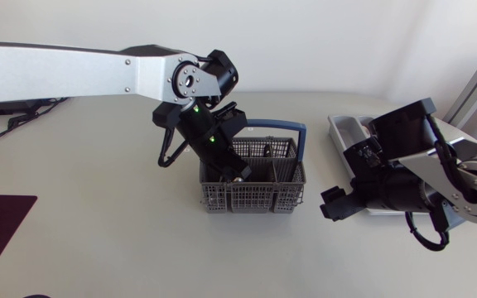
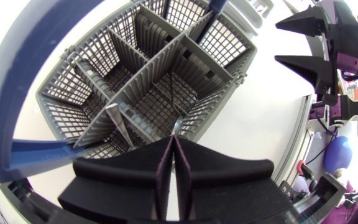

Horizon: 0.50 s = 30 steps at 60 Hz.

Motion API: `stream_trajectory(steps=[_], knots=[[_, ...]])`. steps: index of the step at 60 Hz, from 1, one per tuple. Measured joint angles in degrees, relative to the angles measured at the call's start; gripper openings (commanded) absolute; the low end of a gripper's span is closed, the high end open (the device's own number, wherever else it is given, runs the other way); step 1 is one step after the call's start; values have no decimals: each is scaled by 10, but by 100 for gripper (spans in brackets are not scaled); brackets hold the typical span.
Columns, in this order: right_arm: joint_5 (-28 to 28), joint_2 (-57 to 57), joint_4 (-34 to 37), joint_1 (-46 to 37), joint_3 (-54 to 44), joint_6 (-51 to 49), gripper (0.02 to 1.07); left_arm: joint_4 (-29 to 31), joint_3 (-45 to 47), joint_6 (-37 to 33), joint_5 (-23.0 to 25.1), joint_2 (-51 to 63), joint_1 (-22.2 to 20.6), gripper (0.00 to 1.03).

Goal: Sort the cutlery from the basket into the organizer compartments.

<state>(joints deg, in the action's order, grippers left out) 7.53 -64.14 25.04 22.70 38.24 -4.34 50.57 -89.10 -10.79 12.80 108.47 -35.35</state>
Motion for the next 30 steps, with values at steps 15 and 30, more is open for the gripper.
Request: stream_trajectory(steps=[15,30], knots=[[0,4,0,0,0,0,88,0,2,0,0,-1,-2,7],[0,5,0,0,-2,0,88,0,2,0,-1,-1,-14,20]])
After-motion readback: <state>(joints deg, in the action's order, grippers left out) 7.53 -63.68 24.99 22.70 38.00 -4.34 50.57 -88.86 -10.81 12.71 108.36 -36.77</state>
